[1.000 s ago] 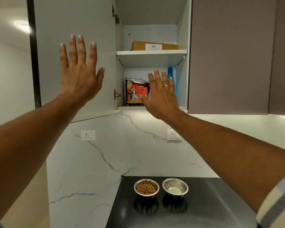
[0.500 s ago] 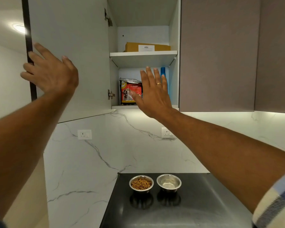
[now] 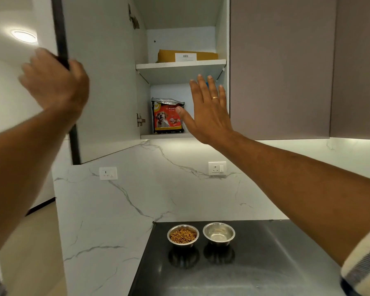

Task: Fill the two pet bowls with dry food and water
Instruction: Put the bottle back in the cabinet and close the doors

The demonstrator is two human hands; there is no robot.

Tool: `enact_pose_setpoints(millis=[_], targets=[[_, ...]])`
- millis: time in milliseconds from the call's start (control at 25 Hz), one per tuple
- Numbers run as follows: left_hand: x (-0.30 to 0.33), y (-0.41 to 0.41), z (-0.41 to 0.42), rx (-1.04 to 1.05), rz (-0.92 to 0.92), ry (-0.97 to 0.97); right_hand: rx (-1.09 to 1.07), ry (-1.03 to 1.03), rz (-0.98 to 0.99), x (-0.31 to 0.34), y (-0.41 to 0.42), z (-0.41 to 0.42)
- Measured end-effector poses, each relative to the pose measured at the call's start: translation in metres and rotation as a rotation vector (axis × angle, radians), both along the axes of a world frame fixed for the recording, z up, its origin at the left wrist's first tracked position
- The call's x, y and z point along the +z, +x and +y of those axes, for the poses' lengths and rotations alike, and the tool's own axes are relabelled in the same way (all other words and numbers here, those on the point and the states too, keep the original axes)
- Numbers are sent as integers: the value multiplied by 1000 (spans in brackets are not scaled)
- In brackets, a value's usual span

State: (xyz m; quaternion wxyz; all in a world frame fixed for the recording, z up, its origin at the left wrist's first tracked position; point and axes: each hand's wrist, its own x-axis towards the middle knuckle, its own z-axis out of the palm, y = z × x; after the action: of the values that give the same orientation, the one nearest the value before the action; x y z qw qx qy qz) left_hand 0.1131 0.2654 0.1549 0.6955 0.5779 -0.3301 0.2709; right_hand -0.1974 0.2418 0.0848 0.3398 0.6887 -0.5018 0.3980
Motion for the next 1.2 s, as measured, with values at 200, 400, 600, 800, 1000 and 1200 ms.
enact_pose_setpoints(millis=[200,400,600,800,1000,1200], targets=[[-14,-134,20,-321,-274,9,200,-231,-81,16,16,23],[-32,-180,-32,-669,-567,286,3,-199,187,20,-7,14],[-78,-161,-100,-578,-696,574,-218,13,182,-17,-54,-66],[-85,-128,-178,-278,-768,626,-372,-95,194,-47,-71,-136],[-90,-112,-260,-210,-884,516,-392,-189,254,-44,-72,-202],[-88,-129,-318,-222,-921,413,-329,-204,172,-34,-68,-255]])
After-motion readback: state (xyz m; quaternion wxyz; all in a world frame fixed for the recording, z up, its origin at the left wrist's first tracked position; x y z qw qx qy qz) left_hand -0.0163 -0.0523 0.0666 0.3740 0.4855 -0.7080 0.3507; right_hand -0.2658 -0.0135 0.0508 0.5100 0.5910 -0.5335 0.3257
